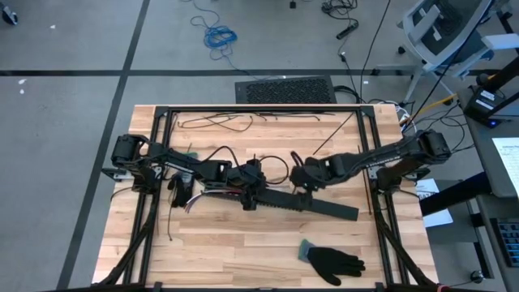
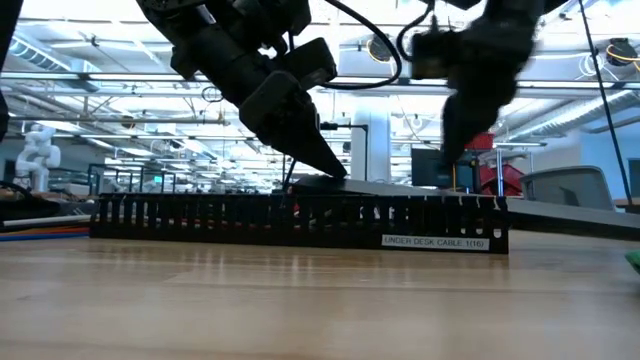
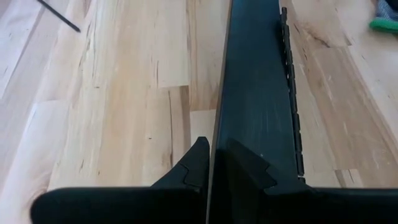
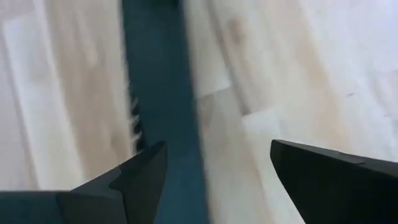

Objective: Ziptie cables
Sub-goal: Close the cable duct with the cable duct cover

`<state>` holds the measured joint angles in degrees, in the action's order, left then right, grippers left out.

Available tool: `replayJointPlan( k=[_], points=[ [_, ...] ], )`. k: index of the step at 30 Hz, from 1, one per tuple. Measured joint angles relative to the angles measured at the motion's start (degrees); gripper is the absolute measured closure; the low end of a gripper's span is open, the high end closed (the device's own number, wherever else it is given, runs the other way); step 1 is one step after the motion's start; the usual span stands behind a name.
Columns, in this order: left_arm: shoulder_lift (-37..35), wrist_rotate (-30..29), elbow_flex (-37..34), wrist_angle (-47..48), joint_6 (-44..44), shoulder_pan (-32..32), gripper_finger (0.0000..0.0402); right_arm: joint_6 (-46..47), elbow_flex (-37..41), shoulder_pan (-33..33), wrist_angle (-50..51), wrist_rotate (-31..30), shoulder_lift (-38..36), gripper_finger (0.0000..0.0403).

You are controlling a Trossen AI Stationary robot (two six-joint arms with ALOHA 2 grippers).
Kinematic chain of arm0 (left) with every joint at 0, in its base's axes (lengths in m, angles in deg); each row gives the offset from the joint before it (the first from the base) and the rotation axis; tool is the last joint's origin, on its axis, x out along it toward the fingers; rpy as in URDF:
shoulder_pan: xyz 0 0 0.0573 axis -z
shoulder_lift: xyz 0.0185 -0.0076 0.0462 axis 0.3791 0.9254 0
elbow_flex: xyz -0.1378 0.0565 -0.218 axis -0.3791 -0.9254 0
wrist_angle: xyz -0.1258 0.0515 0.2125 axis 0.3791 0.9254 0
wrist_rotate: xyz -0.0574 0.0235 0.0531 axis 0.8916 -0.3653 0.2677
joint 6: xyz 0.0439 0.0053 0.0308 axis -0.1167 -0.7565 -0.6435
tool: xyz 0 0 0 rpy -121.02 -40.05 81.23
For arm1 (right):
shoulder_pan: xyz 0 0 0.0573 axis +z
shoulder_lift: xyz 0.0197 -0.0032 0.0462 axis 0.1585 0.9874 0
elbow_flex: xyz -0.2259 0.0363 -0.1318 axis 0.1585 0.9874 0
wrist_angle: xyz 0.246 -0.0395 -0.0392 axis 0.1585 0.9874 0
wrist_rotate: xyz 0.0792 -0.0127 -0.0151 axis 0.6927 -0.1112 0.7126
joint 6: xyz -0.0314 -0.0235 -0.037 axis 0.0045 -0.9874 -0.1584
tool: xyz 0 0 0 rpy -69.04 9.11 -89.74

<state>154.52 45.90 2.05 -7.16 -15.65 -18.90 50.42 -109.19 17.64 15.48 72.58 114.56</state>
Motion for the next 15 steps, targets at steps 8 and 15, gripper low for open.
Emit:
replayJointPlan(
  k=[8,15],
  points=[
    [-2.93,-2.79,0.0,0.44,-0.25,-0.02,0.0349,-1.24,0.0,-2.39,5.74,0.1,0.94,0.0129],
    [-3.58,-3.39,0.04,0.61,-0.37,-0.09,0.0349,1.29,0.0,4.76,12.99,3.23,0.94,0.0129]
  ],
)
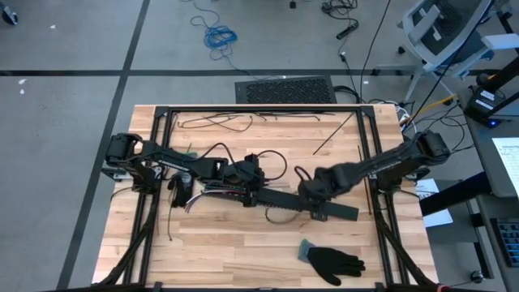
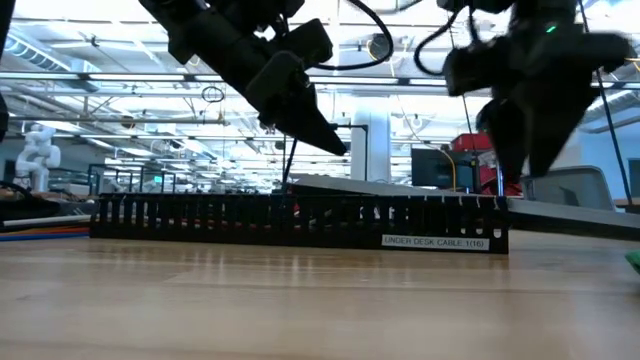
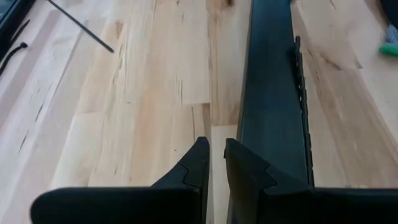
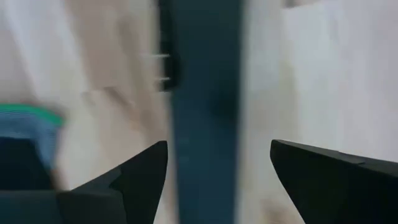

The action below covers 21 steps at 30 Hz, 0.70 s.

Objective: Ziptie cables
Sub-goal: Close the cable duct with the cable duct cover

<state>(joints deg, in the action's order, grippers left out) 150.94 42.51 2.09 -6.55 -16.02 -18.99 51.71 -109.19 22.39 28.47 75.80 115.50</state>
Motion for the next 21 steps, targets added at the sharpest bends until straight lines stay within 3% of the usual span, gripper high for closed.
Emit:
replayJointPlan(
  k=[6,11,21],
  points=[
    [0.04,-1.97,-0.02,1.28,0.02,0.04,0.0349,9.08,1.98,5.91,-5.25,-0.49,0.02,0.0129],
    [0.04,-2.02,-0.02,1.23,0.03,0.04,0.0349,12.63,4.8,6.08,-5.55,-1.24,1.23,0.0129],
    [-0.53,-2.02,-0.02,1.19,-1.32,0.04,0.0349,8.45,2.38,5.33,-6.34,-3.52,1.26,0.0129]
  ],
)
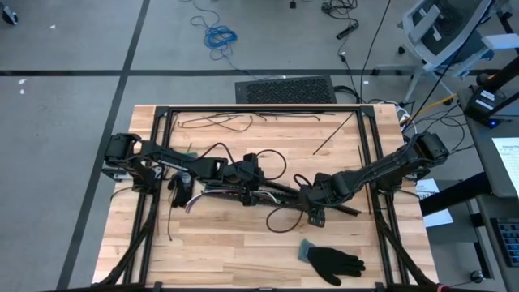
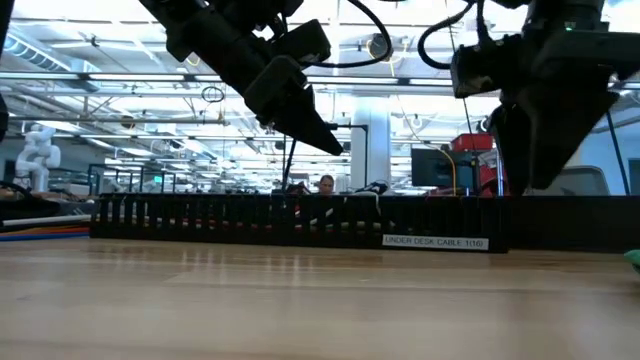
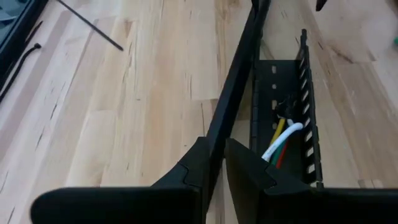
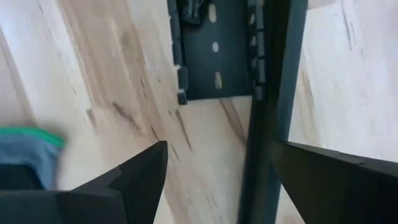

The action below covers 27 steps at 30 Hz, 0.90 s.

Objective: Ziptie cables
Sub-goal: Close the cable duct with the cable duct cover

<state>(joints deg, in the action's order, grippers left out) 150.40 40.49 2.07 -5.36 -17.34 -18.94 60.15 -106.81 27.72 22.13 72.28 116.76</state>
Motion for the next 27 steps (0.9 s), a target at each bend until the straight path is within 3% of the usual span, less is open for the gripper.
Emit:
replayJointPlan(
  k=[7,11,17,27],
  points=[
    [-0.42,-0.01,0.0,0.97,0.03,0.0,0.0349,-0.72,0.04,-2.72,7.11,-9.31,0.1,0.0129],
    [-3.02,-1.15,0.0,8.12,0.31,-0.02,0.0349,-1.93,0.23,-3.97,8.84,-9.42,0.1,0.0129],
    [-9.18,-7.76,-0.16,21.73,0.49,-0.89,0.0349,-3.88,8.39,-3.43,-0.5,-5.63,0.01,0.0129],
    [-15.69,-8.19,-1.27,22.6,9.25,-3.94,0.0349,-1.0,10.91,-3.11,-7.61,-1.6,-0.85,0.0149]
  ],
)
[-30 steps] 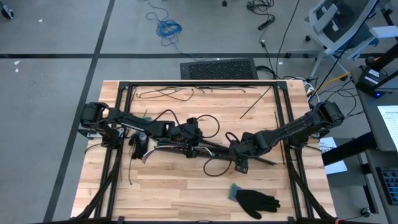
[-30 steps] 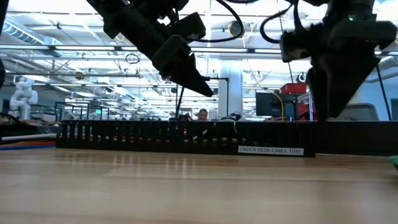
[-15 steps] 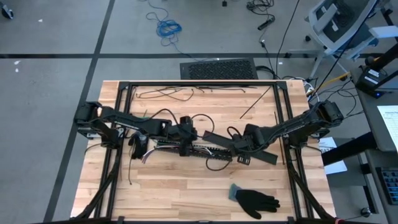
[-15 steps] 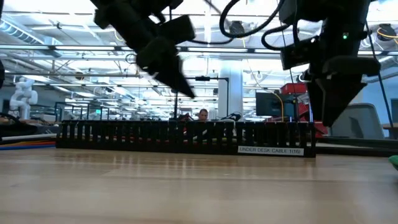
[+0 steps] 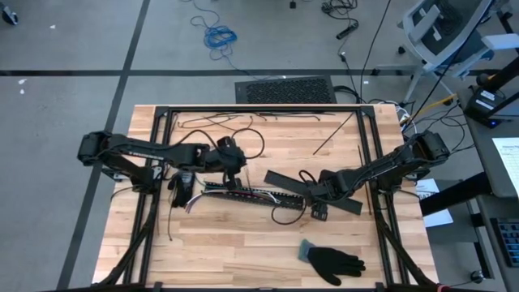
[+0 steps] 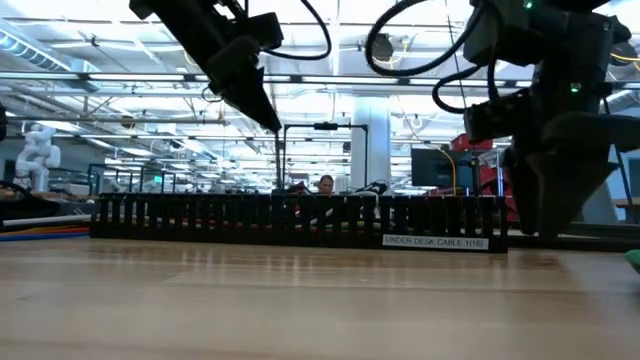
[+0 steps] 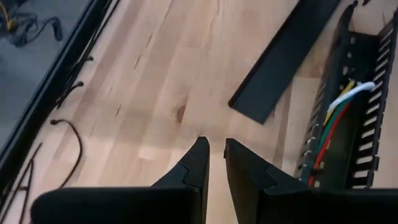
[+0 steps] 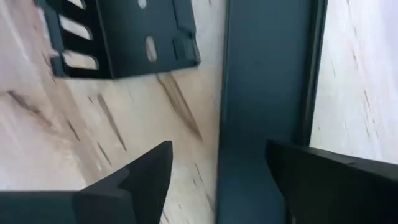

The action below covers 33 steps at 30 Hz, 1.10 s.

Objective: Ziptie cables
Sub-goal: Close the cable duct with the cable duct cover

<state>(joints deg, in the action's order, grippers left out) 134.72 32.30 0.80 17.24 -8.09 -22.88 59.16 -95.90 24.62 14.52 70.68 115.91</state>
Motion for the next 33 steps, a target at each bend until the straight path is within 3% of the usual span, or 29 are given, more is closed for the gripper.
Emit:
replayJointPlan(
  k=[9,15,21,33],
  points=[
    [-0.36,0.57,0.0,1.88,3.28,0.02,0.0349,2.24,7.85,-0.9,-10.85,0.59,0.16,0.0246],
    [-3.32,-0.39,0.0,1.5,3.22,-0.1,0.0349,2.97,9.73,-2.16,-15.28,3.85,0.05,0.0386],
    [-8.92,-5.82,0.0,0.2,1.56,-1.6,0.0349,4.45,7.66,-6.51,-13.36,6.77,-1.73,0.0401],
    [-18.86,-4.9,0.02,-2.96,-9.19,-9.32,0.0349,-6.65,-7.96,-18.15,3.11,2.09,-13.95,0.0402]
  ],
)
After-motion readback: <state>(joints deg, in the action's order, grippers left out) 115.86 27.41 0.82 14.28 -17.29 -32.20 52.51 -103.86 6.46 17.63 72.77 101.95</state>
